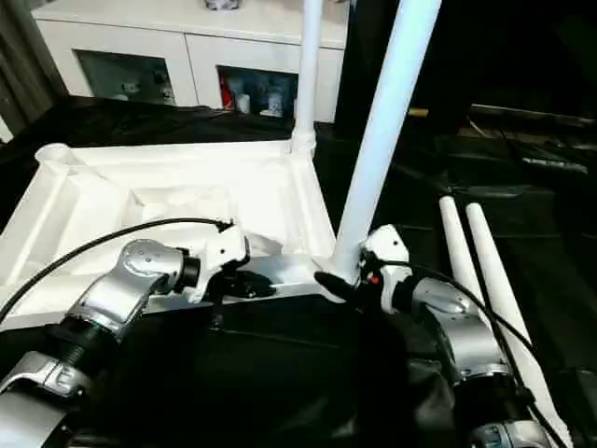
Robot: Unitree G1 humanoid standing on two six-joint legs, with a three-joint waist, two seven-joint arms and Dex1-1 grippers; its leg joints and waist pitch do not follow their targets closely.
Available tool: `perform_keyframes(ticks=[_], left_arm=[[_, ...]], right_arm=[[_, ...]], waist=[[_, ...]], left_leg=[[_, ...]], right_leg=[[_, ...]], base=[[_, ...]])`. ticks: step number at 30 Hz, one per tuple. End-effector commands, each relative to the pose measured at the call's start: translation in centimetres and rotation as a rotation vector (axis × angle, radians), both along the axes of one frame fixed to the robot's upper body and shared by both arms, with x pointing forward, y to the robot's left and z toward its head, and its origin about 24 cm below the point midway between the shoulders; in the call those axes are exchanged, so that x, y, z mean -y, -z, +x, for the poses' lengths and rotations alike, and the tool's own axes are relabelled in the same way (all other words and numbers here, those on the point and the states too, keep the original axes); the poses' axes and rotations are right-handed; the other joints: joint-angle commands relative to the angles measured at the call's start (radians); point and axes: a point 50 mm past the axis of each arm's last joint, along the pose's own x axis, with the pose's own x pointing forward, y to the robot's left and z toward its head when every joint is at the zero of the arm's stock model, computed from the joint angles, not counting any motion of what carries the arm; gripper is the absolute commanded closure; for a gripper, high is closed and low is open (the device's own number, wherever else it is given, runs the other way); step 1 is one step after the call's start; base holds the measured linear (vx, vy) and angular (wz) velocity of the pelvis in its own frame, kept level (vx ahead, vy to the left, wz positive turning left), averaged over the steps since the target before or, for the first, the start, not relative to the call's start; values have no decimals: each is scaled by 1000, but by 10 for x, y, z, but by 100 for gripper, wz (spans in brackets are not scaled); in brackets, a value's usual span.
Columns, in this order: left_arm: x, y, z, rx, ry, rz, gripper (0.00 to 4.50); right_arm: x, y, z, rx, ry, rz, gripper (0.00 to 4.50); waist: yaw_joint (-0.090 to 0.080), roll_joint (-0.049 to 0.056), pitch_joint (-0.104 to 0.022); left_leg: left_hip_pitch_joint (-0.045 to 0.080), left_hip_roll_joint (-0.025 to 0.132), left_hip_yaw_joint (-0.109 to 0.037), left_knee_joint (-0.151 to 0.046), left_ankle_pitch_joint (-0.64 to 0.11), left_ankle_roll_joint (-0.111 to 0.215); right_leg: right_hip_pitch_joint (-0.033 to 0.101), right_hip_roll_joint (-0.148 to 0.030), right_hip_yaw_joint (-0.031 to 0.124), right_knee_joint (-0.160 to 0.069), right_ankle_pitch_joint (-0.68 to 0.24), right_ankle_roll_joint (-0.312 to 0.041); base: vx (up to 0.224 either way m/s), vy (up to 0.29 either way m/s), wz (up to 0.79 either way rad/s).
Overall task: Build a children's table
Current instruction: Rotate leg to tighten
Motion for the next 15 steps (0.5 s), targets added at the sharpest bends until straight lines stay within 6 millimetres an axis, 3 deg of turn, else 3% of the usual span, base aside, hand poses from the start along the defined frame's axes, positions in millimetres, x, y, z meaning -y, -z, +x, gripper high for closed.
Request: perform_keyframes(ticks=[1, 10, 15], left_arm=[[1, 3, -7, -40, 41, -54, 450], [0, 4, -10, -53, 43, -56, 450], [12, 8, -4, -35, -44, -50, 450]], right_arm=[[8, -5, 1, 8, 24, -13, 103], [4, 0, -1, -8, 22, 13, 170], [12, 15, 10, -25, 268, 0, 173]], waist=[[1, -22, -53], [1, -21, -54], [-5, -19, -53]], left_leg=[[11, 67, -29, -63, -156, 77], [10, 65, -28, -59, -128, 91], [11, 64, -29, -62, -144, 67]], right_leg=[[38, -88, 54, -79, -182, -220], [39, -86, 54, -74, -138, -228], [37, -86, 53, -78, -172, -227]], base=[[0, 0, 0], [0, 0, 0], [0, 0, 0]])
